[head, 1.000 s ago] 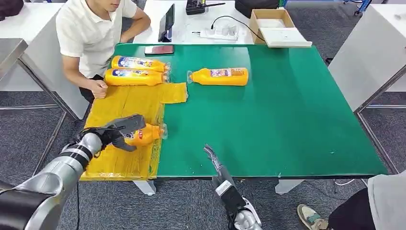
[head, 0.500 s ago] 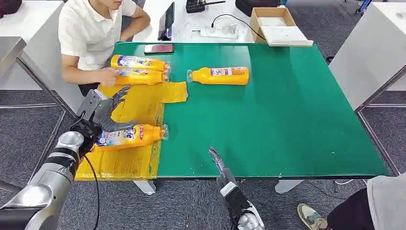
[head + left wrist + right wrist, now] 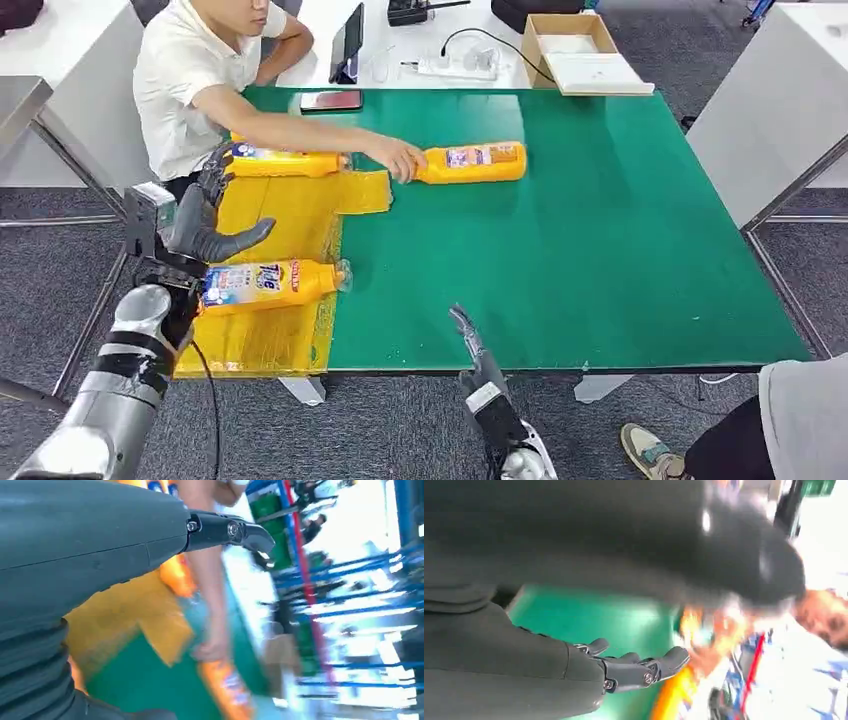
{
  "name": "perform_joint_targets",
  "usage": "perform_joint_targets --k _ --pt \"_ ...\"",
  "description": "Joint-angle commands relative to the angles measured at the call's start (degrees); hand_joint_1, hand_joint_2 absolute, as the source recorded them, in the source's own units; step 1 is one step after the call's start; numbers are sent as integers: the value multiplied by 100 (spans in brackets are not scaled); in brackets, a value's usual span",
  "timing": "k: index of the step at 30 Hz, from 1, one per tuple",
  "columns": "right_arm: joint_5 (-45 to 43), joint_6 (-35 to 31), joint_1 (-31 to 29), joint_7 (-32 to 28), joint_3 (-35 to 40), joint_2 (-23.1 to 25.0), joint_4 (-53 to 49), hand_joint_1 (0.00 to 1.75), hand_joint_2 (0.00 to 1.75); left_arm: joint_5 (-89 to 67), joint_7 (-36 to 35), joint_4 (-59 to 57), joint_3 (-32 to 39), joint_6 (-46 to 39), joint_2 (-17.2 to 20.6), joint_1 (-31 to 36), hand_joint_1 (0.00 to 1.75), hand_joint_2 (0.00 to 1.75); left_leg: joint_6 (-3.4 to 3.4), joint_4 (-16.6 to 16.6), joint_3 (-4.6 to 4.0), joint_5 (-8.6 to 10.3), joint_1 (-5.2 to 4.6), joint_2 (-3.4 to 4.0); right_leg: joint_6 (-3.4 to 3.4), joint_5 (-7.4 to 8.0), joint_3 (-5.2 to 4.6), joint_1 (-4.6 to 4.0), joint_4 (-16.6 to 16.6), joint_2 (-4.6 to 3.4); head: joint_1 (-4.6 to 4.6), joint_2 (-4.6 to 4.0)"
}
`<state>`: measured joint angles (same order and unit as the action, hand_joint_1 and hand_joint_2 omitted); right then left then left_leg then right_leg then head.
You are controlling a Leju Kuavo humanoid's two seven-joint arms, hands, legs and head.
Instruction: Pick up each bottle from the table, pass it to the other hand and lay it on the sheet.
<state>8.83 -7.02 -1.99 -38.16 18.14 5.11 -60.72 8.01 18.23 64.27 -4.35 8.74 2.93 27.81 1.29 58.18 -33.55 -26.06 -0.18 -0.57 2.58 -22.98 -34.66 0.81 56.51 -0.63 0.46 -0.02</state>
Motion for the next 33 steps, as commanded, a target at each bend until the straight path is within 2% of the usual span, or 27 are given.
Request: perform_joint_targets --k 1,3,4,6,10,13,16,19,21,23,25,30,33 --pt "941 -898 216 -184 -973 -479 -828 0 175 720 34 2267 -800 -370 -223 -1759 0 175 1 -6 17 -10 -7 8 -3 -7 16 4 -8 2 2 0" --pt "1128 -1034 229 -184 -1095 -457 -864 0 175 727 46 2299 -833 -397 -225 -1822 0 175 3 -6 4 -5 -12 0 -1 -5 4 9 -8 6 2 0" --pt "1637 -1496 222 -134 -1186 -539 -911 0 175 712 119 2440 -817 -475 -291 -2054 0 175 0 -4 14 -11 -7 5 -6 -9 13 3 -9 6 2 0" --pt "2064 -1870 253 58 -1383 -715 -1119 0 175 455 355 2718 -853 -653 -401 -2526 0 175 -2 -5 18 -13 -9 4 -8 -10 16 5 -12 8 2 0" --pt "2295 -1931 271 191 -1578 -857 -1365 0 175 233 490 2758 -875 -803 -483 -2881 0 175 1 -9 19 -15 -16 16 -5 -9 14 12 -13 -6 -2 0" --pt "2360 -1968 265 244 -1630 -836 -1398 0 175 186 519 2683 -829 -842 -521 -2884 0 175 4 -5 2 -8 -16 3 -1 -5 -1 13 -9 4 -2 0" --pt "3056 -2332 159 590 -1682 -988 -1260 0 175 -135 551 2554 -777 -1056 -629 -2990 0 175 3 -3 0 -7 -12 2 -3 -4 -1 9 -9 4 0 0" --pt "3851 -2231 -27 1331 -1574 -1232 -890 0 175 -214 558 2588 -714 -1032 -726 -3076 0 175 2 -4 4 -8 -11 4 -3 -3 4 8 -11 2 0 0" --pt "3846 -2223 -70 1310 -1566 -1245 -780 0 175 -220 554 2618 -717 -1024 -731 -3083 0 175 1 -3 8 -10 -9 8 -5 -3 9 5 -12 0 -2 0" --pt "4322 -1940 -319 1885 -1414 -1359 -334 0 175 -254 507 2679 -684 -953 -772 -3098 0 175 4 -3 1 -7 -8 6 -2 0 3 5 -13 -1 0 0" --pt "4356 -1693 -654 2107 -1317 -1436 210 0 175 -290 467 2671 -697 -876 -799 -3049 0 175 4 -4 2 -7 -6 10 -3 2 5 3 -15 -5 2 0" --pt "4223 -1729 -1577 1951 -1315 -1303 1623 0 175 -245 407 2284 -863 -769 -806 -2730 0 175 4 -5 4 -4 -6 11 -2 5 7 4 -15 -6 -2 0" --pt "4239 -1674 -1819 1866 -1188 -1198 2082 0 175 -191 394 2140 -924 -753 -827 -2618 0 175 -2 -11 18 -4 -4 21 -3 10 18 0 -21 -10 2 0"
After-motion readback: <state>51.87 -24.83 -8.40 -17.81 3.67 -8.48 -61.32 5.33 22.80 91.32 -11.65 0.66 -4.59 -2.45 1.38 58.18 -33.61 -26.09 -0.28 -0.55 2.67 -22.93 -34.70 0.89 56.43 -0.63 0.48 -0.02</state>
